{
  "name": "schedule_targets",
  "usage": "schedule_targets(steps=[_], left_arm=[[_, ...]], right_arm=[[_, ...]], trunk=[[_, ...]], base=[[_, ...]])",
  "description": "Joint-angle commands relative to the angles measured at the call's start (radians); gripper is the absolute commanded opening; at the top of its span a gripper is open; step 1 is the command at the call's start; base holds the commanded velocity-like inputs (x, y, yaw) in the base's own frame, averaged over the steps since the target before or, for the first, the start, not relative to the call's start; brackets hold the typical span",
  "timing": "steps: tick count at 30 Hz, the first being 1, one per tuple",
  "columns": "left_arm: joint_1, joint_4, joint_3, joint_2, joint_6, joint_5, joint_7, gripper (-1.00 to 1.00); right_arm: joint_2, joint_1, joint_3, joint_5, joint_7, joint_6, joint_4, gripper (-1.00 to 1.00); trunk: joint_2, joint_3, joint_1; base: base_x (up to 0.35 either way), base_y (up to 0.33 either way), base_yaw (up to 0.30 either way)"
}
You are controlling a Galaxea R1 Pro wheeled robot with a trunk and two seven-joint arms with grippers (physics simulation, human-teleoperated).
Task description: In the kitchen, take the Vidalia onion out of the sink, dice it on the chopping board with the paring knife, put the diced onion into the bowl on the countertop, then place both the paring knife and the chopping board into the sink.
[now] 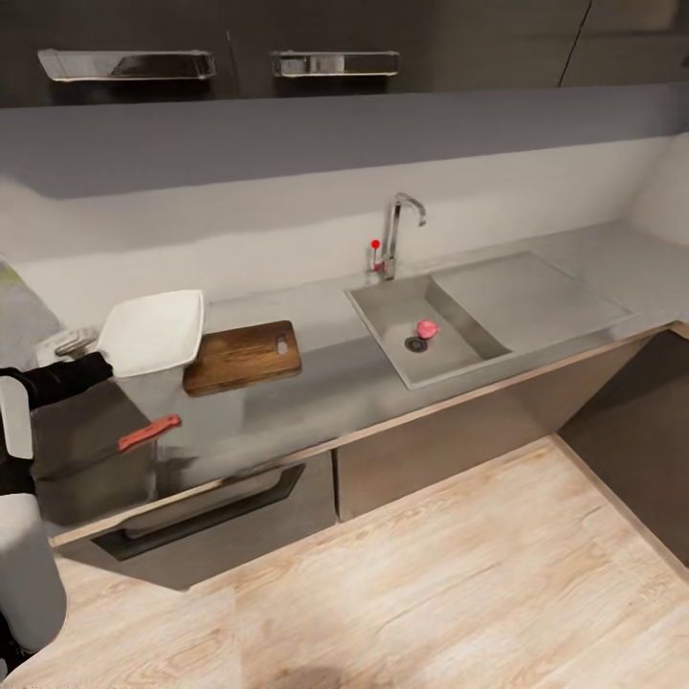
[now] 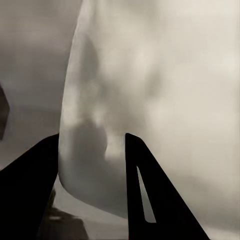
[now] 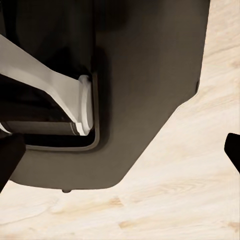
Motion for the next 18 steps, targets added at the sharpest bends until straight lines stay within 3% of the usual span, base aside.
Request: schedule_targets(steps=[1,13,18], left_arm=[[-0.001,0.001,0.001,0.0,0.006,0.012,0.002,-1.0],[-0.001,0.019,0.002,0.0,0.003,0.012,0.002,-1.0],[-0.001,0.021,0.002,0.0,0.003,0.012,0.002,-1.0]], right_arm=[[0.0,0.001,0.0,0.009,-0.008,0.0,-0.002,1.0],[0.0,0.001,0.0,0.009,-0.007,0.0,-0.002,1.0],[0.0,0.001,0.0,0.009,-0.007,0.0,-0.002,1.0]], trunk=[[-0.002,-0.002,0.001],[-0.002,-0.002,0.001],[-0.002,-0.002,0.001]], base=[[0.0,0.302,0.056],[0.0,0.293,0.01],[0.0,0.196,0.165]])
